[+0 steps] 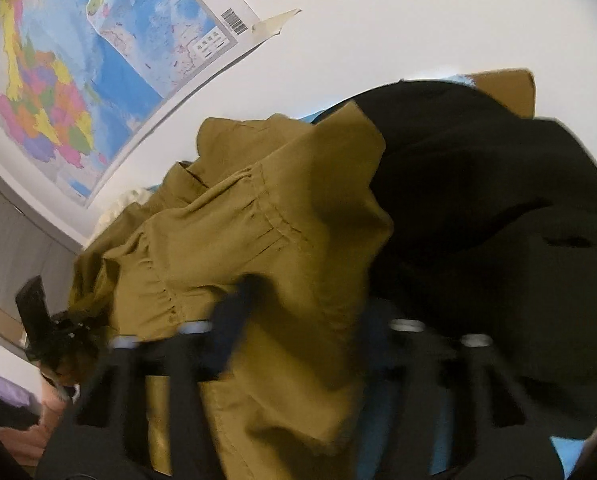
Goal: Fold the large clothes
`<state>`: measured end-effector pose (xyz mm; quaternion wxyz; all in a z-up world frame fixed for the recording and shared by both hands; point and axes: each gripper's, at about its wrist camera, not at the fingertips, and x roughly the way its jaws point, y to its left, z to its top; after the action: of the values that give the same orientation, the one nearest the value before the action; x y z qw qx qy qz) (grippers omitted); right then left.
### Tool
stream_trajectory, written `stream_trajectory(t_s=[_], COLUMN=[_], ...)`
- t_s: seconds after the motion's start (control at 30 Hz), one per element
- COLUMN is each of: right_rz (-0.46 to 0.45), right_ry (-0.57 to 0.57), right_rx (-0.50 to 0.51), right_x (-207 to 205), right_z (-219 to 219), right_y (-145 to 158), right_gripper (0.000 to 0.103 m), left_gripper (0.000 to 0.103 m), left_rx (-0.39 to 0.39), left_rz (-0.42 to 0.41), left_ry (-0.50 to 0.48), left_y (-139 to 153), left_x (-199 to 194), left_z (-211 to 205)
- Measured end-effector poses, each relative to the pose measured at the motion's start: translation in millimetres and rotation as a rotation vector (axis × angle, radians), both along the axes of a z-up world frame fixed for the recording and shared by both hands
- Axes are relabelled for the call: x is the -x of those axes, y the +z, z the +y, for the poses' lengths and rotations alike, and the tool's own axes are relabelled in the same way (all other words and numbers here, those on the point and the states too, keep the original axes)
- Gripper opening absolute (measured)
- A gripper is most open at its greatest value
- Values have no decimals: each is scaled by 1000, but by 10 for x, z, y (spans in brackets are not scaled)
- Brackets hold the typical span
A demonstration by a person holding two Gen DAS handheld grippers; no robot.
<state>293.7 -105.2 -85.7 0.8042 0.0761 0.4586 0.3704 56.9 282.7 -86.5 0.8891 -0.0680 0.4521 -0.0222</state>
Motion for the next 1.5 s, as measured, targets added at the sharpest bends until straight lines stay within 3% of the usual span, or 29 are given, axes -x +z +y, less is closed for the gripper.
stream_trajectory(t_s=[0.1, 0.23, 0.33, 0.4, 0.43, 0.47, 0.5, 0.6, 0.7, 0.77, 0.83, 1.0, 1.1, 1.27, 1.4, 1.5], right_rz=[-10, -103, -59, -18, -36, -59, -99, -255, -327, -358, -350, -297, -256, -200, -214, -178], right_ry=[-6, -65, -104, -90, -114, -134, -165, -205, -70, 77, 210, 404, 423, 376, 348, 431], right_rx=[-35, -44, 20, 107, 147, 153, 134, 126, 100, 121, 137, 206, 240, 325, 251, 99], right_x=[9, 51, -87, -135, -119, -89, -28, 242, 538, 748, 878, 994, 901, 721, 867, 1180], right_z=[-116, -253, -213, -104, -85, -90, -125, -124, 179, 607, 1017, 2009, 2402, 2645, 2513, 2333], right_y=[112, 377, 250, 98, 83, 114, 196, 507, 675, 666, 571, 199, -31, -366, -125, 105], right_gripper=[12, 11, 12, 27, 33, 48, 55, 54, 50, 50, 48, 46, 53, 56, 66, 71], left_gripper=[22, 23, 24, 24, 24, 25, 27, 30, 36, 48, 60, 72, 76, 78, 78, 78], left_rx=[-6, -2, -36, -21, -3, 14, 22, 44, 38, 28, -2, -78, -132, -166, -150, -130], left_rz=[2, -12, 16, 39, 43, 40, 37, 37, 38, 33, 2, -117, -169, -150, -114, -98], left_ry=[5, -1, 22, 41, 45, 46, 48, 48, 34, 19, -8, -37, 13, 131, 205, 230], left_y=[7, 60, -26, -85, -92, -83, -71, -42, -26, -11, 57, 356, 492, 456, 320, 237], left_x=[-61, -198, -352, -414, -416, -395, -380, -335, -336, -329, -251, 191, 524, 854, 1021, 1106], left_z=[-2, -28, -48, -19, 7, 35, 58, 97, 61, 1, -78, -147, -13, 300, 539, 677])
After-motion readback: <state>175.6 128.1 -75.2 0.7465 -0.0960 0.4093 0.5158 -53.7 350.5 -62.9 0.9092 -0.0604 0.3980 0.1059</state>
